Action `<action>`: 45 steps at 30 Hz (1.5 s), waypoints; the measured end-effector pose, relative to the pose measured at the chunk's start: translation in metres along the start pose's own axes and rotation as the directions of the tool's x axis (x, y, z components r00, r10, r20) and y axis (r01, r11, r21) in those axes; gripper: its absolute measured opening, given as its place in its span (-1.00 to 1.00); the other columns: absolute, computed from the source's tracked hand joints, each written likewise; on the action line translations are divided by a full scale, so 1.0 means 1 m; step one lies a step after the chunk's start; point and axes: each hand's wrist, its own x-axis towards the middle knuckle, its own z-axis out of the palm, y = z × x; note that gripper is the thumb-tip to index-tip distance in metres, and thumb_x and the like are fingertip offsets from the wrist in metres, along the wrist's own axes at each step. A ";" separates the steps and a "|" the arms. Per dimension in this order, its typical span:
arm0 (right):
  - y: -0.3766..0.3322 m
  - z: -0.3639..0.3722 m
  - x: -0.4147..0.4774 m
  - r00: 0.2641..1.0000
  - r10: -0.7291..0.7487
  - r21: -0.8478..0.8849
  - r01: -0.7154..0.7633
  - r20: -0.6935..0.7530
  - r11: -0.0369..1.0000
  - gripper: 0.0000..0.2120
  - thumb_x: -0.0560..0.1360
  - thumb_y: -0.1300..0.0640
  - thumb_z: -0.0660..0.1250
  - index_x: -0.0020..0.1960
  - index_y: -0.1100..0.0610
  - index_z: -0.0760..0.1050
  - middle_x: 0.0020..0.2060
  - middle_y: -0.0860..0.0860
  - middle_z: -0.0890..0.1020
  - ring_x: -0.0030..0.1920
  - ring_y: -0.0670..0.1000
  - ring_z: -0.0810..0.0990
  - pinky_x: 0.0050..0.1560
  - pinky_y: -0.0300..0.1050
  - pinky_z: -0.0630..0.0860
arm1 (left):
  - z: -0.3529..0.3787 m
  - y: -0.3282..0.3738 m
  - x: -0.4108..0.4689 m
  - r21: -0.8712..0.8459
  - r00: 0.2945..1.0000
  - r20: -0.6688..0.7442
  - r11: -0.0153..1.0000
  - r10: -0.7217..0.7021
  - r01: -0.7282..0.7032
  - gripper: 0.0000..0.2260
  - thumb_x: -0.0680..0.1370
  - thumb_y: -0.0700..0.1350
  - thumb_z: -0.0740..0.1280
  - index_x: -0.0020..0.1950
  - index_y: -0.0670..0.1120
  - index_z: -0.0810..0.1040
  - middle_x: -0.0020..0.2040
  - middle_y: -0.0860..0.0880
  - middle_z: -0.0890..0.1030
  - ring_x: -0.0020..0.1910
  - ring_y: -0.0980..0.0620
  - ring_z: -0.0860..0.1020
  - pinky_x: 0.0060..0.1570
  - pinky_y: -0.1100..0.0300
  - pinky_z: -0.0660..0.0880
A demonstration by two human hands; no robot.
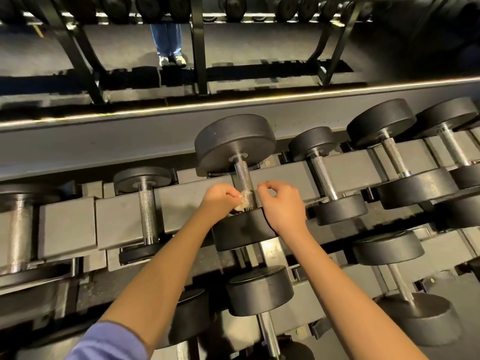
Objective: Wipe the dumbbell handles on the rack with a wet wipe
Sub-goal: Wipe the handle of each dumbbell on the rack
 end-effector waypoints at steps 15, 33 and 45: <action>0.007 0.007 0.002 0.947 -0.308 -0.189 0.320 0.092 0.929 -0.74 0.57 0.00 0.18 -0.29 -0.02 0.41 -0.37 -0.07 0.48 -0.30 0.02 0.46 -0.33 -0.09 0.27 | -0.104 -0.096 -0.079 0.328 0.855 -0.498 0.944 0.147 0.029 -0.87 0.55 -0.17 0.34 0.04 -0.17 0.63 -0.05 -0.09 0.60 -0.07 -0.07 0.53 -0.09 0.11 0.41; -0.047 0.113 -0.063 0.858 -0.486 -0.313 0.513 0.165 0.799 -0.71 0.56 0.17 0.15 -0.15 0.20 0.61 -0.19 0.09 0.65 -0.15 0.15 0.60 -0.08 -0.02 0.48 | -0.096 -0.120 -0.085 -0.082 0.749 -0.662 0.996 -0.027 -0.037 -0.89 0.55 -0.20 0.30 -0.17 -0.16 0.55 -0.24 -0.08 0.53 -0.32 0.07 0.42 -0.37 0.31 0.24; -0.083 0.214 -0.079 0.984 -0.103 -0.052 0.112 0.143 0.992 -0.39 0.49 -0.10 -0.23 0.25 0.11 0.44 0.16 0.02 0.54 0.19 0.03 0.46 0.26 0.07 0.35 | -0.104 -0.132 -0.082 -0.175 0.758 -0.651 0.979 -0.037 -0.102 -0.86 0.54 -0.21 0.29 -0.20 -0.04 0.52 -0.24 0.02 0.57 -0.23 0.05 0.54 -0.21 0.12 0.51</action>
